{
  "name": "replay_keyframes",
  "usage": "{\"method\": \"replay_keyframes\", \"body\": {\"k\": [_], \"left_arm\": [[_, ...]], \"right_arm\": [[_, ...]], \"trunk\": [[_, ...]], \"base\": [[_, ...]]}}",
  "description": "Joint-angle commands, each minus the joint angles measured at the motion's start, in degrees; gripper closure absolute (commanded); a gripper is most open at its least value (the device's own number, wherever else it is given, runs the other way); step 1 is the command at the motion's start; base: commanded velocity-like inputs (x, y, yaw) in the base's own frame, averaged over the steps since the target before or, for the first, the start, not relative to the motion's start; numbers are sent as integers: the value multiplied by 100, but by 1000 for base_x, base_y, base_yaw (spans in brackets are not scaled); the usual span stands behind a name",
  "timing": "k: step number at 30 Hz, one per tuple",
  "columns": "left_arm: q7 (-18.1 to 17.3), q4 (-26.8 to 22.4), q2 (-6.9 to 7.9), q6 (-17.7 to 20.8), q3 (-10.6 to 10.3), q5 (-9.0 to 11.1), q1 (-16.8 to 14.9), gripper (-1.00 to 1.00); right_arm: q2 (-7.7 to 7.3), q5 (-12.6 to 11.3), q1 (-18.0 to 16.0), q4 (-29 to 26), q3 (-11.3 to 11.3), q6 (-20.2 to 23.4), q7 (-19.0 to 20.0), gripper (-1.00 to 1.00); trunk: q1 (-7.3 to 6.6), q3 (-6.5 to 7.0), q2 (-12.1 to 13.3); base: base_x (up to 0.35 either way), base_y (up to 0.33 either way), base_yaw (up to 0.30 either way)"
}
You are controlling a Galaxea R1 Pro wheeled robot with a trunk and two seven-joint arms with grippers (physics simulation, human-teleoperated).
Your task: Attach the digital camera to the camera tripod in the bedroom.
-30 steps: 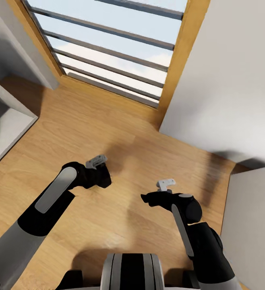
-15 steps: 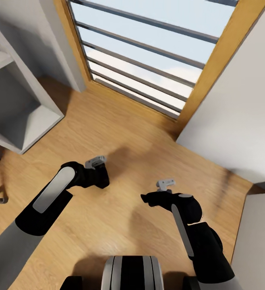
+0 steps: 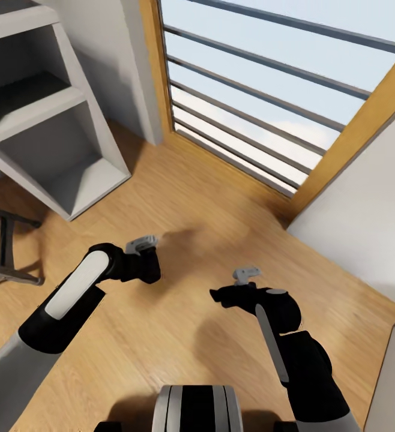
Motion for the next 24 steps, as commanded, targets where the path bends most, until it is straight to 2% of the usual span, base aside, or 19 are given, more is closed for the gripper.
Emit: {"method": "replay_keyframes", "body": {"k": [1,2,3,4,5,6,9,10,12,13,14,15,17,18,21,24], "left_arm": [[-68,-4,41,75,-3,20,14,100],[-223,-4,86,75,-1,20,41,100],[-673,-4,205,74,1,18,110,100],[-673,-4,205,74,1,18,110,100],[-949,-4,277,73,2,17,153,100],[-1557,-4,468,73,4,0,238,100],[-2488,-4,810,63,5,-118,346,100],[-3101,-4,1028,49,12,-240,421,100],[-3697,-3,1229,45,46,-351,512,100],[-4248,2,1412,45,99,-448,615,100],[-4248,2,1412,45,99,-448,615,100],[-4761,9,1587,47,193,-526,721,100],[-5209,19,1740,56,306,-583,818,100],[-5573,33,1868,62,404,-621,911,100],[-6010,47,2054,63,517,-663,1059,100],[-6156,52,2123,59,552,-677,1112,100]], "right_arm": [[3,0,-2,-5,-4,25,15,-100],[4,0,-2,-5,-4,25,15,-100],[5,0,0,-5,-4,25,15,-100],[5,0,0,-5,-4,25,15,-100],[6,0,1,-5,-4,25,15,-100],[6,0,3,-5,-4,25,15,-100],[7,0,5,-5,-4,25,15,-100],[7,0,9,-5,-2,25,15,-100],[7,0,13,-5,0,25,15,-100],[8,0,17,-5,5,25,15,-100],[8,0,17,-5,5,25,15,-100],[8,0,20,-5,8,25,15,-100],[8,0,23,-5,10,25,15,-100],[8,0,27,-5,14,25,15,-100],[8,0,35,-5,19,25,15,-100],[8,0,38,-5,21,25,15,-100]], "trunk": [[-3,19,0],[-6,41,1],[-8,63,3],[-11,86,4],[-13,108,5],[-16,130,7],[-24,196,11],[-26,219,12],[-32,263,15],[-34,285,16],[-37,307,17],[-39,329,19],[-44,374,21],[-47,396,23],[-55,462,27],[-62,526,31]], "base": [[0,0,294],[0,0,294],[0,0,294],[0,0,294],[0,0,294],[0,0,294],[0,0,294],[0,0,294],[0,0,294],[0,0,294],[0,0,294],[0,0,294],[0,0,294],[0,0,294],[0,0,294],[0,0,294]]}}
